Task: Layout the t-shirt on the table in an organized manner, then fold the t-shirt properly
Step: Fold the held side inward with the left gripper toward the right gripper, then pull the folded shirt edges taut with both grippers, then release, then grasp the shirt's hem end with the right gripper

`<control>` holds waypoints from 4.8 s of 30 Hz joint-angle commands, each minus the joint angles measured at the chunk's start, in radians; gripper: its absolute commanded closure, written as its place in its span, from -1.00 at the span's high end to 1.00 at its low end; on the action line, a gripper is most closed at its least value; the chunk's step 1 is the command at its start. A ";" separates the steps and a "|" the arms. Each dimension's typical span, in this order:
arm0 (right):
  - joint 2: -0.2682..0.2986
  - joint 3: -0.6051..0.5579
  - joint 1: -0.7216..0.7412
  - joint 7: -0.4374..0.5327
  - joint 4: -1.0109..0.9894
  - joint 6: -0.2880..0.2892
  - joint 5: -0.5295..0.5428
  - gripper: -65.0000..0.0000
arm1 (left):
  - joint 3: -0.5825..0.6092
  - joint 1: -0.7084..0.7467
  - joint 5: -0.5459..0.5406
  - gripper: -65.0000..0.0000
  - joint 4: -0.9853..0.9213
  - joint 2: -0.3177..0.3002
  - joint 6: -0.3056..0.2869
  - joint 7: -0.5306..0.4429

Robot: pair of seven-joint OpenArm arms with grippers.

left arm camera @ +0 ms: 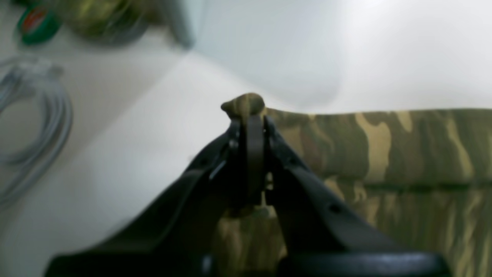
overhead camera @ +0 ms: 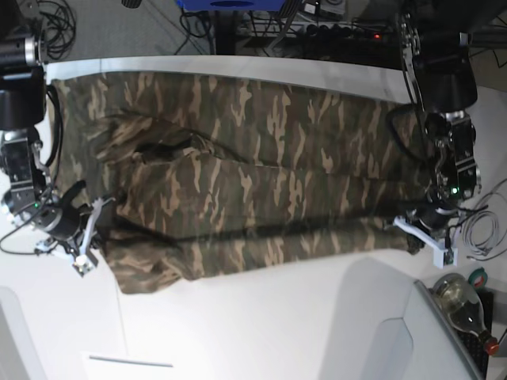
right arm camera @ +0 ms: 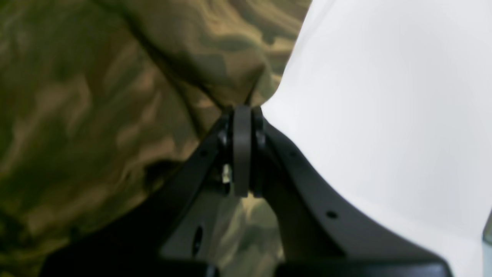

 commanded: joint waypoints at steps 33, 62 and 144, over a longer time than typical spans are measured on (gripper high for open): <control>-0.199 0.272 -0.471 -0.490 0.680 -0.003 0.011 -1.00 | -0.109 0.199 -0.002 -1.00 0.191 -0.046 -0.009 0.059; -0.234 0.271 -0.548 -0.482 0.577 -0.008 0.011 -1.00 | -0.024 0.226 0.000 -1.00 0.105 -0.086 -0.009 0.056; -0.447 0.334 -0.556 -0.805 0.784 0.079 0.186 -1.00 | -0.506 0.352 -0.002 -1.00 0.200 -0.088 -0.156 0.058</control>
